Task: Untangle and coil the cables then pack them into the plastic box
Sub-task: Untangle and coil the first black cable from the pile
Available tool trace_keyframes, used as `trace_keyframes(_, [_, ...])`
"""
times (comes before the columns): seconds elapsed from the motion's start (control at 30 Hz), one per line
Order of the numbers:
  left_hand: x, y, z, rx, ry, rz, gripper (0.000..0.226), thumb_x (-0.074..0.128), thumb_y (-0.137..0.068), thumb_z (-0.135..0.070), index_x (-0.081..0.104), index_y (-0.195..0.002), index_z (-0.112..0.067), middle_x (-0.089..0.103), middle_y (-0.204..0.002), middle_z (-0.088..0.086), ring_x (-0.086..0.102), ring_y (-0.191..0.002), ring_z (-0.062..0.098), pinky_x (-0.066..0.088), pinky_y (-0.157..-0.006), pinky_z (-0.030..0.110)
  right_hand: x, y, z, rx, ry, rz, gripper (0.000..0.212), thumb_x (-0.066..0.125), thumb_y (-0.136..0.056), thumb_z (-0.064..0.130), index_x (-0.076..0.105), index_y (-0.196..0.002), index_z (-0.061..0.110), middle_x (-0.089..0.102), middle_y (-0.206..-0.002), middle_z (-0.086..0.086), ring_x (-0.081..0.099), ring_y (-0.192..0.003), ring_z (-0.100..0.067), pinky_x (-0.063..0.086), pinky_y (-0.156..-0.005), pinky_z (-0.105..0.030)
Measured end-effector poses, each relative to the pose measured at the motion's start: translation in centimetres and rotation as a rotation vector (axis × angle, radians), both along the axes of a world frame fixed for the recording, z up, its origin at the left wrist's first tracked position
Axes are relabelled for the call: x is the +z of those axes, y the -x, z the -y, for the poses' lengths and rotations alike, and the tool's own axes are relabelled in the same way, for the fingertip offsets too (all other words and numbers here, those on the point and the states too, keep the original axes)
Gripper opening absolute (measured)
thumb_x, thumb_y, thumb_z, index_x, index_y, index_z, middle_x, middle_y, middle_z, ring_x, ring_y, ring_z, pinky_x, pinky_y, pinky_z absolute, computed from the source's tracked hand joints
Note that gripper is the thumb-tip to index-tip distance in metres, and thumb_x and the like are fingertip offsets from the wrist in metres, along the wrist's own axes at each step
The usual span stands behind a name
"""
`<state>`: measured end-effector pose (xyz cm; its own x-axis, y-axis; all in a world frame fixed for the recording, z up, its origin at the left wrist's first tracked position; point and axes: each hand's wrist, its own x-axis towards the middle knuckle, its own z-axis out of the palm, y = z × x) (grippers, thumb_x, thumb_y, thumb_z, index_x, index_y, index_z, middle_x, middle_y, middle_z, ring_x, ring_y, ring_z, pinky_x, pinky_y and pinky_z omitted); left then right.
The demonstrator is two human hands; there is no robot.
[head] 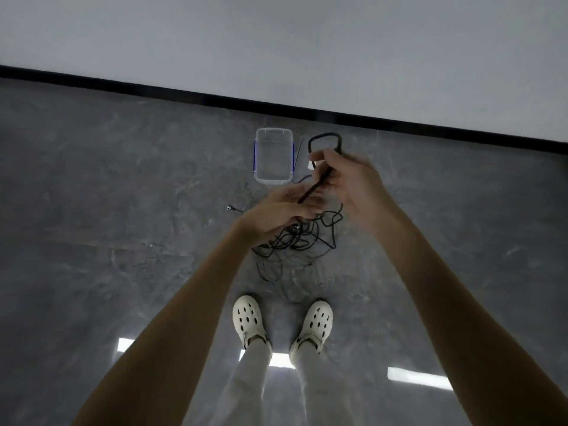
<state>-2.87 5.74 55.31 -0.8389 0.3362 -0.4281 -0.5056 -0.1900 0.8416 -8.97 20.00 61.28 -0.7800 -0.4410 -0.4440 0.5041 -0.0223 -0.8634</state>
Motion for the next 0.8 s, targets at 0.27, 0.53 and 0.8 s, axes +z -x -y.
trace_keyframes(0.27, [8.3,3.1,0.1,0.217,-0.520,0.231,0.049,0.037,-0.079,-0.008,0.054,-0.123,0.002,0.059,-0.106,0.015,0.058,-0.065,0.020,0.047,-0.061,0.031,5.6,-2.4,-1.8,0.301,-0.255,-0.265,0.018,0.043,-0.100,0.003,0.061,-0.098,-0.001,0.064,-0.074,-0.004,0.065,-0.069,-0.009,0.053,-0.073,-0.023])
trace_keyframes(0.53, [8.9,3.2,-3.5,0.273,-0.116,0.268,0.032,0.032,-0.107,-0.022,0.058,-0.094,-0.009,0.038,-0.049,-0.009,0.036,-0.041,0.006,0.034,-0.041,0.017,1.6,-5.0,-3.3,0.236,0.016,0.209,0.017,0.051,-0.093,0.006,0.066,-0.100,0.001,0.072,-0.094,-0.008,0.069,-0.092,-0.018,0.049,-0.094,-0.033])
trace_keyframes(0.8, [3.4,-1.6,-5.0,-0.087,0.120,0.052,0.025,0.039,-0.104,-0.012,0.060,-0.090,-0.014,0.056,-0.066,-0.009,0.049,-0.059,0.004,0.040,-0.061,0.019,-0.4,1.0,-2.8,-0.282,0.128,0.537,0.039,0.041,-0.102,0.031,0.060,-0.098,-0.003,0.061,-0.070,-0.003,0.055,-0.055,-0.012,0.047,-0.056,-0.024])
